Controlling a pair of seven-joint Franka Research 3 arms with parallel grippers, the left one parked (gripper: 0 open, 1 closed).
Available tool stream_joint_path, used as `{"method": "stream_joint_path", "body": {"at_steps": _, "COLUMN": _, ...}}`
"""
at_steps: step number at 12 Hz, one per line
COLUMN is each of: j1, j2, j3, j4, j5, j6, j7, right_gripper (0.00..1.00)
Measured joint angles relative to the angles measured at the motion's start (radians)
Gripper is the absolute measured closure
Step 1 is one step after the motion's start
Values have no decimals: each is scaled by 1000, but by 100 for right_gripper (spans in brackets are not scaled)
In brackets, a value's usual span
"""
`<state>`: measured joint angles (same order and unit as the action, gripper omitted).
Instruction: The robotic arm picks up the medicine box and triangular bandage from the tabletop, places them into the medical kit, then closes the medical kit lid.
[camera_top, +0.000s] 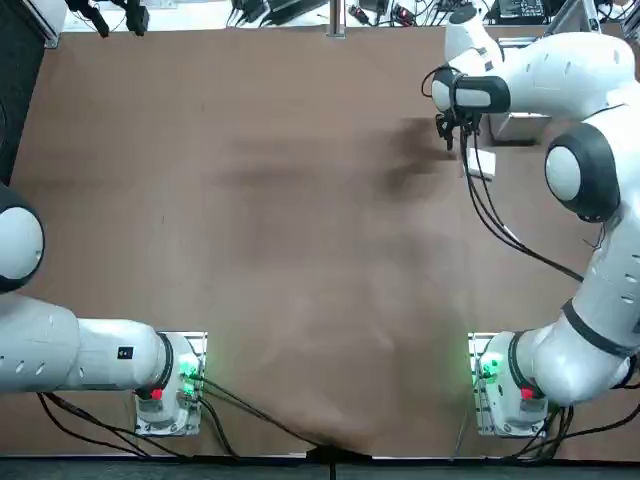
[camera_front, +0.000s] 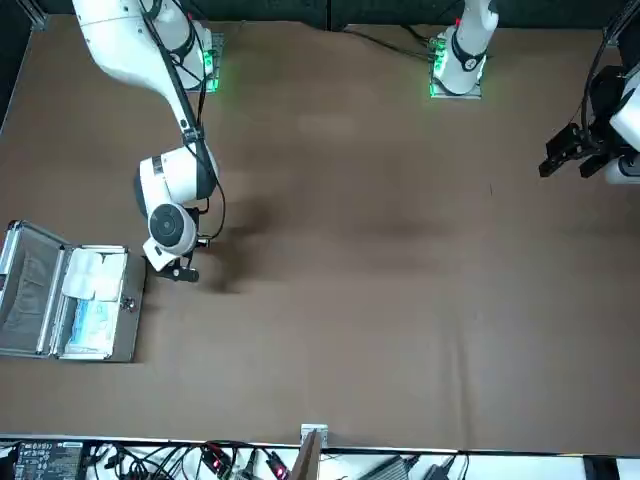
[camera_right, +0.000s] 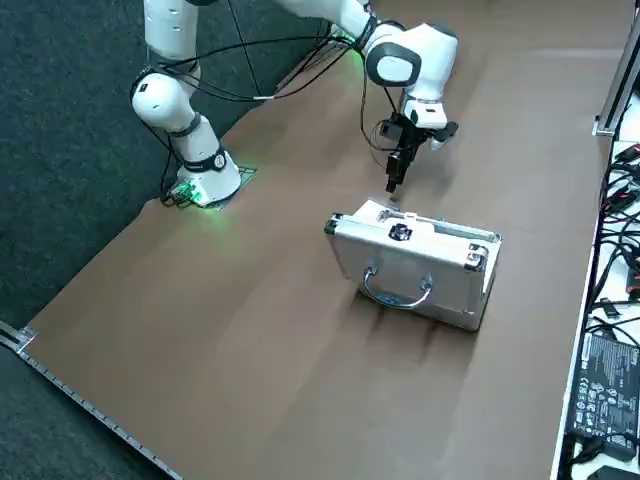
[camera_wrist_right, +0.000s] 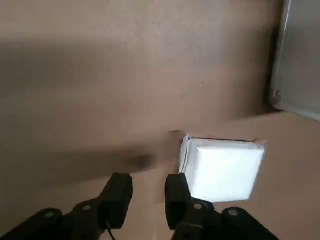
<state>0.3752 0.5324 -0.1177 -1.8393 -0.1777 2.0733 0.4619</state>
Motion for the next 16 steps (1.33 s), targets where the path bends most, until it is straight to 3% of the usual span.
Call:
{"method": "stream_joint_path", "body": {"at_steps": 3, "j1": 0, "j2": 18, "j3": -6, "j4": 0, "j5": -64, "j6": 1, "j7": 32, "right_gripper": 61}}
{"method": "stream_joint_path", "body": {"at_steps": 6, "j1": -7, "j2": 33, "j3": -16, "j4": 0, "j5": -140, "j6": 2, "j7": 63, "right_gripper": 61}}
{"method": "stream_joint_path", "body": {"at_steps": 9, "j1": -5, "j2": 45, "j3": -17, "j4": 2, "j5": -156, "j6": 7, "j7": 104, "right_gripper": 68}}
{"method": "stream_joint_path", "body": {"at_steps": 16, "j1": 3, "j2": 61, "j3": -16, "j4": 26, "j5": -158, "j6": 14, "j7": 140, "right_gripper": 66}}
